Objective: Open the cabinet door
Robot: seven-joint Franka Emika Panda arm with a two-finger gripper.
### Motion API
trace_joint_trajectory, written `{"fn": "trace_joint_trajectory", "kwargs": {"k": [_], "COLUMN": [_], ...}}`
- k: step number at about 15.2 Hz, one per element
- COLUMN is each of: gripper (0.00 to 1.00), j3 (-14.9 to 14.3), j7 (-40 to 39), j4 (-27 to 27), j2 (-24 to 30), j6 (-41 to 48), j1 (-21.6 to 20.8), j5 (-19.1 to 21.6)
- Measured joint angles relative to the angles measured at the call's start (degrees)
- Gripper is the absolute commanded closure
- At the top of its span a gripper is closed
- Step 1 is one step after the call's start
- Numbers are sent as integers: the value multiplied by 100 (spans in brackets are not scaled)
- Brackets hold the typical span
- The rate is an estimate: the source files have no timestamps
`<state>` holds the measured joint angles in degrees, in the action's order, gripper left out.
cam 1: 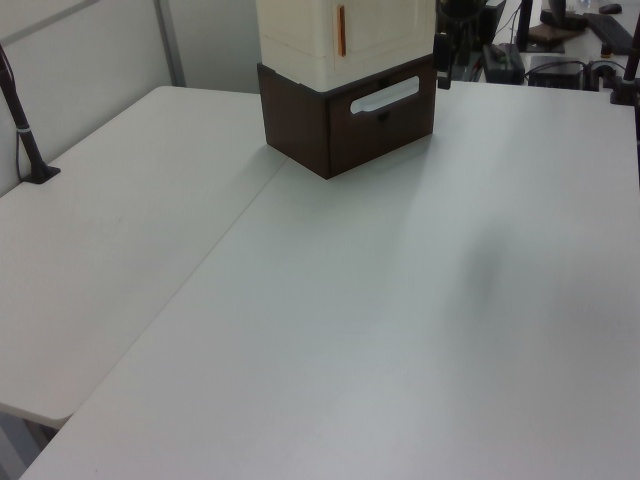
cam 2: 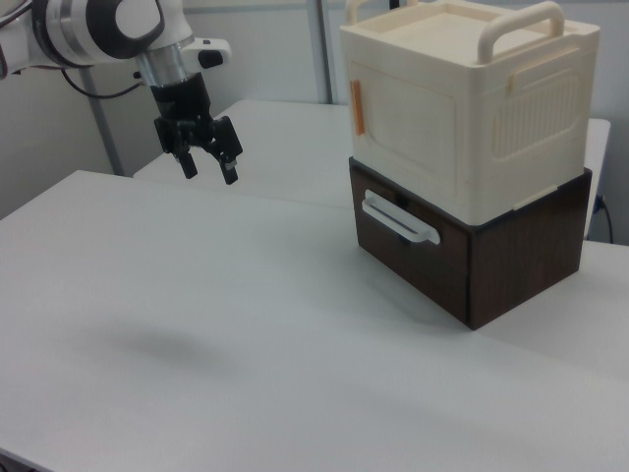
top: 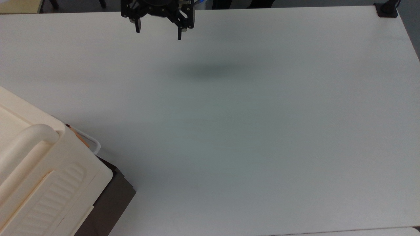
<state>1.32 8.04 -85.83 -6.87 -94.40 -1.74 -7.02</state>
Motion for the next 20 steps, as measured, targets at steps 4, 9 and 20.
{"fn": "trace_joint_trajectory", "kwargs": {"k": [4,9,20], "gripper": [0,0,0], "j3": [14,16,-492], "j7": [0,392,1011], "j4": [5,295,619], "j2": [-119,-574,-1158], "j6": [-280,-1062,-3345], "j1": [-16,-16,154], "j5": [4,34,4]}}
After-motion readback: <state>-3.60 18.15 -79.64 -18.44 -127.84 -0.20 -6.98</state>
